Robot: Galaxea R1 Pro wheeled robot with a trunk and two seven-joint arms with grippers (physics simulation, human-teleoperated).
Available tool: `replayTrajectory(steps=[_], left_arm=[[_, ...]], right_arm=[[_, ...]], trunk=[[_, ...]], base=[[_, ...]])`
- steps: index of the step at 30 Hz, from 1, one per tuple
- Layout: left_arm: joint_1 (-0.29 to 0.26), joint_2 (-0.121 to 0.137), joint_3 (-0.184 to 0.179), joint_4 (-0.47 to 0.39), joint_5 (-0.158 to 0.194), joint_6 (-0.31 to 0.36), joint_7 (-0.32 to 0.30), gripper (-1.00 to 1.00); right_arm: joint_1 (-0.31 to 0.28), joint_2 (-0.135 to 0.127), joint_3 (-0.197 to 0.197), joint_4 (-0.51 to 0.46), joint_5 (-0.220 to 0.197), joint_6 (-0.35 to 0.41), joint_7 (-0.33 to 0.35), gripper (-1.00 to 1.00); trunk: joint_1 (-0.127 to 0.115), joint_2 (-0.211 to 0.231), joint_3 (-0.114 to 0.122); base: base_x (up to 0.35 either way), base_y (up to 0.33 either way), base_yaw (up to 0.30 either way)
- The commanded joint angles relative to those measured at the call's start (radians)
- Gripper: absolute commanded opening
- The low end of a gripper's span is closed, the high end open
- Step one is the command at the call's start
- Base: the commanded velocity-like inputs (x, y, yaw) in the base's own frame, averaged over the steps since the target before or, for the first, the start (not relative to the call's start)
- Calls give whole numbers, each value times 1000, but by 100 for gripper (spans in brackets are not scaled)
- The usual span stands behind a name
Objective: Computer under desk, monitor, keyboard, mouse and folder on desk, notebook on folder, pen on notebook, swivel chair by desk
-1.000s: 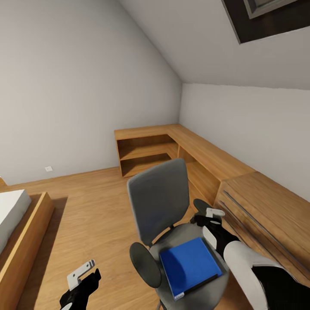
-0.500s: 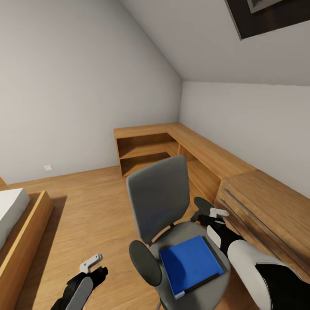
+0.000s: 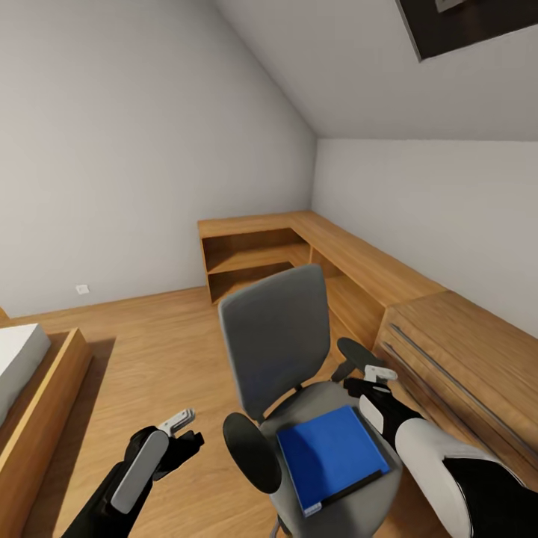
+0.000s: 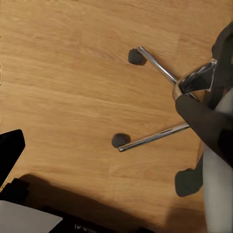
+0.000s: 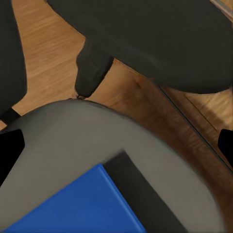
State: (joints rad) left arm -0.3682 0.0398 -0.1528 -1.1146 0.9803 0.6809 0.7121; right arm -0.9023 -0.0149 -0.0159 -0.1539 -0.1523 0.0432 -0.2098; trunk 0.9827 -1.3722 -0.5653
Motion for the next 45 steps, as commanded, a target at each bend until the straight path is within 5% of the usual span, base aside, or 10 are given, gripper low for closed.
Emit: replayTrajectory(steps=[1,6,8,12,45], left_arm=[[-1,2,-5,-3,7,0,10,100],[-3,22,-13,-57,-17,0,14,100],[28,28,-15,-203,-38,1,19,100],[63,30,-16,-253,-42,2,19,100],[77,33,-14,-265,-39,1,27,100]], right_arm=[[0,0,-1,0,-5,4,-2,100],[0,0,-1,11,-5,3,-2,100],[-1,0,-1,15,-5,3,-2,100],[-1,0,0,16,-5,3,-2,100],[2,8,3,14,-6,-82,23,100]], trunk=[[4,-8,-4],[23,-43,-20],[31,-57,-26],[46,-85,-39],[173,-316,-142]], base=[[0,0,0],[0,0,0],[0,0,0],[0,0,0],[0,0,0]])
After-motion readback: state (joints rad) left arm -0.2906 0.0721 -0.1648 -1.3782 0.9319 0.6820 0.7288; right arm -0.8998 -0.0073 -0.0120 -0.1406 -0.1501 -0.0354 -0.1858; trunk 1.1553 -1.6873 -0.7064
